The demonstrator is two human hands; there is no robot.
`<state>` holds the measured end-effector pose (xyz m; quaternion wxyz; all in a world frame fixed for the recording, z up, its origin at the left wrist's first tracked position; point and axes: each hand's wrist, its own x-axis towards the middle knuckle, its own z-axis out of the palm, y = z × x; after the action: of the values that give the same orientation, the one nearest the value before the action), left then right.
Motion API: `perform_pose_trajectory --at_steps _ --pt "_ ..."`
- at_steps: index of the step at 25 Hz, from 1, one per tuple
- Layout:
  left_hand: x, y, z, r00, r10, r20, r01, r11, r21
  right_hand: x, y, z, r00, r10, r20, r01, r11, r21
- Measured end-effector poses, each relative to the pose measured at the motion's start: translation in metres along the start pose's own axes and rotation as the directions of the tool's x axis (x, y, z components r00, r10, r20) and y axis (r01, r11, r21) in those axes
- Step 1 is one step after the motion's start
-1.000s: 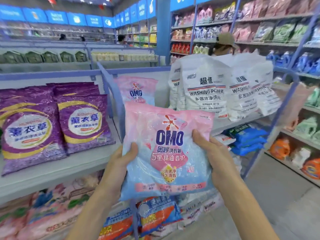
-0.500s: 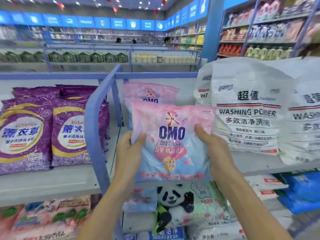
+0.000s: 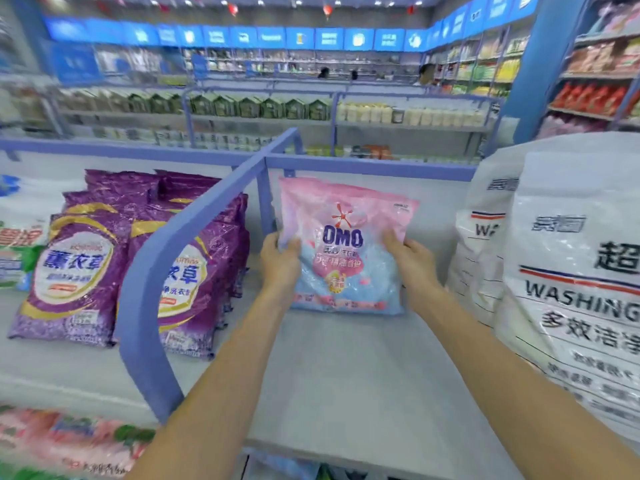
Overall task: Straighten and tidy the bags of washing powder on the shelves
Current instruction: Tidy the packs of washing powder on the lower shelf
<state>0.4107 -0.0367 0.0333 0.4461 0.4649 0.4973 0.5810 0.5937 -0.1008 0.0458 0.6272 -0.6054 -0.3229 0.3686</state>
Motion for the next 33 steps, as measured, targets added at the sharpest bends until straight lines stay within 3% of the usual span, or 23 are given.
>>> perform_pose_trajectory --at_steps 4,8,13,20,24,28,33 --pt "-0.007 -0.015 -0.012 0.990 -0.057 0.131 0.046 0.996 0.081 -0.002 0.025 -0.034 0.974 0.081 0.209 -0.054 0.990 -0.131" --pt "-0.021 -0.024 -0.019 0.939 -0.120 0.322 0.020 0.955 0.296 -0.004 0.056 -0.035 0.957 -0.081 0.279 0.188 0.905 -0.381" --pt "-0.005 -0.018 -0.024 0.902 -0.212 0.375 0.084 0.940 0.330 0.003 0.043 -0.028 0.939 -0.114 0.324 0.213 0.934 -0.287" --pt "-0.001 -0.026 -0.038 0.933 -0.144 0.330 0.055 0.963 0.265 -0.014 0.065 -0.016 0.953 -0.171 0.252 0.234 0.940 -0.249" --pt "-0.009 -0.030 -0.034 0.937 -0.083 0.339 0.004 0.974 0.227 -0.007 0.058 -0.020 0.969 -0.097 0.227 0.181 0.904 -0.388" --pt "-0.010 -0.033 -0.031 0.943 -0.086 0.323 0.013 0.975 0.221 -0.013 0.053 -0.018 0.976 -0.043 0.211 0.122 0.918 -0.378" --pt "-0.022 -0.043 -0.031 0.970 0.001 0.243 -0.098 0.916 0.389 -0.040 0.061 -0.011 0.987 -0.126 0.098 0.157 0.883 -0.442"
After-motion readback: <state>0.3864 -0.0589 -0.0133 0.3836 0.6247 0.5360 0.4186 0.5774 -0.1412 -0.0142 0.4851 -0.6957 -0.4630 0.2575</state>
